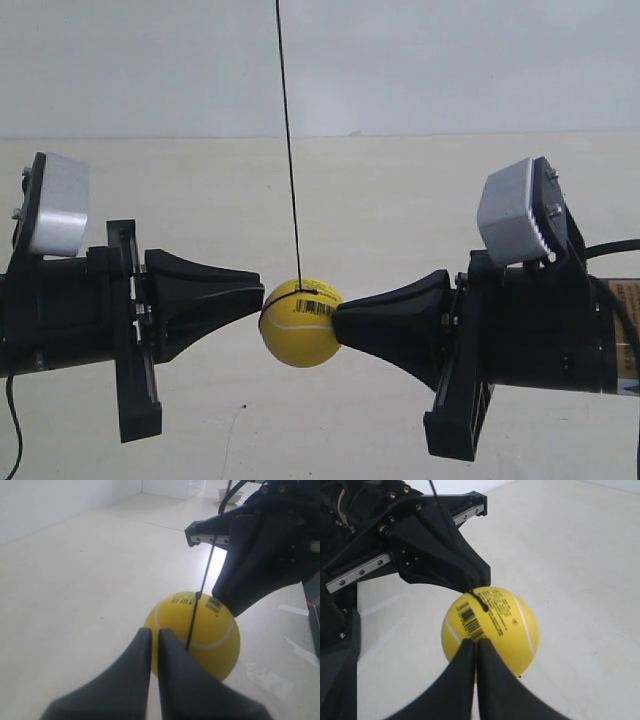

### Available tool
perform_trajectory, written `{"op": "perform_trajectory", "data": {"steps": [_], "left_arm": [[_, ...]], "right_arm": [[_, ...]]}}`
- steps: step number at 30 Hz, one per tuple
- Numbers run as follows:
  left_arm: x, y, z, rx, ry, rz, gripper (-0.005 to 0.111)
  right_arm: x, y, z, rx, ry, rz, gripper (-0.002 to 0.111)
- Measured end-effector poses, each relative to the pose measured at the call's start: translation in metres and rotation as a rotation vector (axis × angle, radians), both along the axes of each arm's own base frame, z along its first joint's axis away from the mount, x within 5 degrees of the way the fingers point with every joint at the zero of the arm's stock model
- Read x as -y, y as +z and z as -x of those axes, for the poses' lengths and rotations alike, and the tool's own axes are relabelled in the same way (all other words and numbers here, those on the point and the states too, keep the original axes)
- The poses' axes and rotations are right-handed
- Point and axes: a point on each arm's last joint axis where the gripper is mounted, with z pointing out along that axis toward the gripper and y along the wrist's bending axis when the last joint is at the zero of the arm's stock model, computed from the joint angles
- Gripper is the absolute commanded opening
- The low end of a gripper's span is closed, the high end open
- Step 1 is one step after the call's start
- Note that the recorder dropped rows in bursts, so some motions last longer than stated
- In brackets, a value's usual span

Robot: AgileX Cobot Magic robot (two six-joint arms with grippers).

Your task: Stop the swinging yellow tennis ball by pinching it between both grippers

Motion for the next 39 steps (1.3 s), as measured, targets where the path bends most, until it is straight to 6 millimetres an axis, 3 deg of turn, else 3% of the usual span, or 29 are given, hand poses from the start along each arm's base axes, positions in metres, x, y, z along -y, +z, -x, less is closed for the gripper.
{"op": "perform_trajectory", "data": {"steps": [39], "left_arm": [[0.0003, -0.0008, 0.0013, -0.004, -0.015, -0.008, 0.005]], "right_arm": [[0.0001, -0.0001, -0.0001, 0.001, -0.001, 0.002, 0.000]]}}
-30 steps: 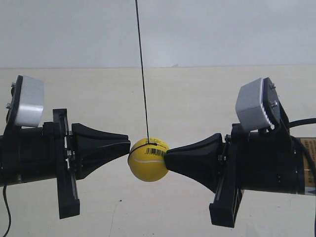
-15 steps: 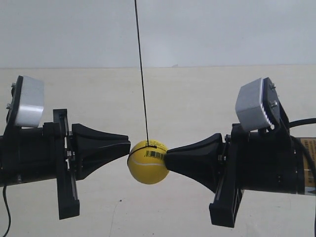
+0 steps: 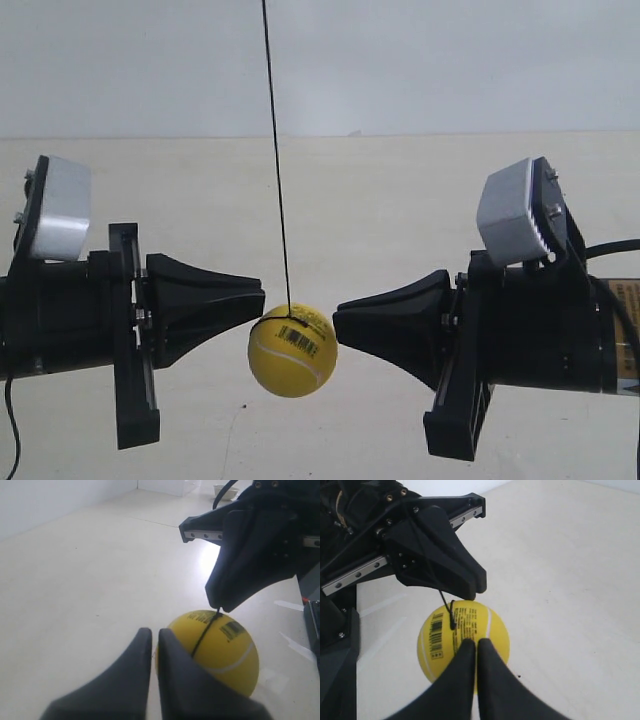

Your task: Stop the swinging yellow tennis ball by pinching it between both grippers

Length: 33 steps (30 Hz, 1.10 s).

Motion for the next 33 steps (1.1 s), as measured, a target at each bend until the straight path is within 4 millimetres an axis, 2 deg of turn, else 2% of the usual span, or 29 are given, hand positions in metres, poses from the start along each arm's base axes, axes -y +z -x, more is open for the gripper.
{"op": "perform_trajectory", "data": {"steps": [33], "left_arm": [[0.0003, -0.0008, 0.0013, -0.011, -0.013, -0.005, 0.005]], "right_arm": [[-0.0003, -0.0010, 0.0015, -0.013, 0.018, 0.014, 0.000]]}}
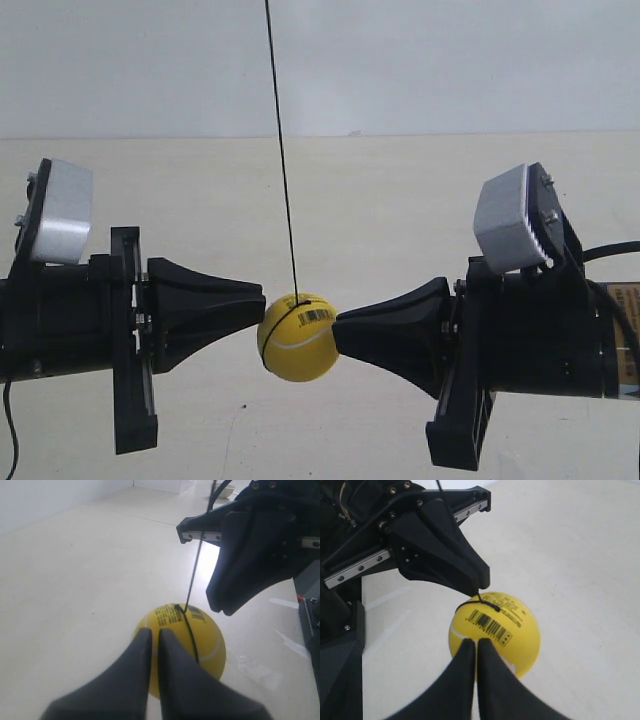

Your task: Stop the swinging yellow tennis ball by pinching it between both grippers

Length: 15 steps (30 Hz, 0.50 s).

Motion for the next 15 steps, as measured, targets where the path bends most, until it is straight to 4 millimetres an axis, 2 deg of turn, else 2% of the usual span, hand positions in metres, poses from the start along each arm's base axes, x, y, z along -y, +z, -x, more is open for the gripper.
{"op": "perform_trajectory", "data": {"steps": [8, 15], "left_arm": [[0.000, 0.000, 0.001, 0.002, -0.008, -0.004, 0.005], [-0.002, 0.011, 0.004, 0.049, 0.005, -0.008, 0.005]], "right_arm": [[0.000, 0.000, 0.000, 0.000, 0.000, 0.000, 0.000], [-0.001, 0.002, -0.002, 0.008, -0.007, -0.003, 0.000]]}}
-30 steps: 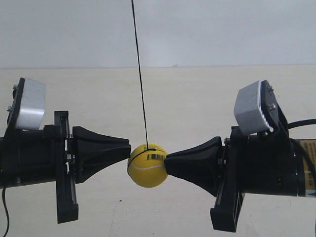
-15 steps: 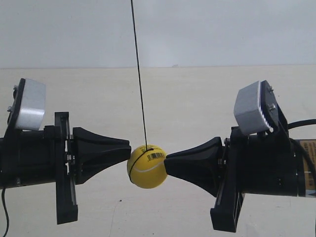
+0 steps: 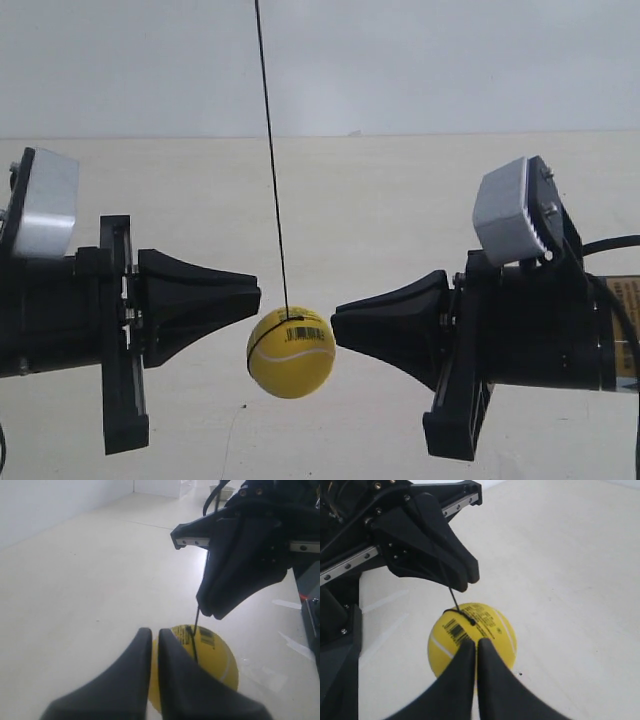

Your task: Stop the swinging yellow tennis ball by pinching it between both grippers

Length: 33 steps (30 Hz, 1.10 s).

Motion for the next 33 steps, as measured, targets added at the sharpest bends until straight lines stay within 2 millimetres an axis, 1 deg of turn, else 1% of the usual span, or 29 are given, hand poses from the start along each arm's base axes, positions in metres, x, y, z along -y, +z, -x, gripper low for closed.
{"op": "perform_trajectory", "data": {"steps": [5, 8, 10, 14, 19, 22, 25, 30, 33], "left_arm": [[-0.007, 0.009, 0.000, 0.013, 0.090, -0.036, 0.005], [-0.012, 0.017, 0.002, 0.029, 0.147, -0.046, 0.005], [-0.014, 0.023, 0.004, 0.039, 0.174, -0.043, 0.005], [-0.020, 0.035, 0.009, 0.064, 0.225, -0.026, 0.005], [-0.031, 0.048, 0.014, 0.064, 0.348, -0.015, 0.005], [-0.038, 0.055, 0.018, 0.063, 0.417, -0.009, 0.005], [-0.045, 0.062, 0.023, 0.068, 0.483, 0.001, 0.005], [-0.053, 0.073, 0.032, 0.085, 0.543, 0.038, 0.005], [-0.052, 0.071, 0.037, 0.079, 0.514, 0.058, 0.005]], "right_arm": [[0.002, -0.001, -0.002, 0.006, -0.038, 0.028, 0.000], [0.006, 0.006, -0.002, 0.042, -0.077, 0.038, 0.000], [0.010, 0.015, 0.001, 0.075, -0.106, 0.035, 0.000], [0.020, 0.036, 0.010, 0.148, -0.172, 0.006, 0.000], [0.036, 0.062, 0.026, 0.233, -0.276, -0.046, 0.000], [0.047, 0.077, 0.037, 0.281, -0.338, -0.087, 0.000], [0.057, 0.087, 0.047, 0.318, -0.397, -0.119, 0.000], [0.068, 0.098, 0.060, 0.345, -0.457, -0.178, 0.000], [0.068, 0.092, 0.065, 0.320, -0.435, -0.194, 0.000]]}}
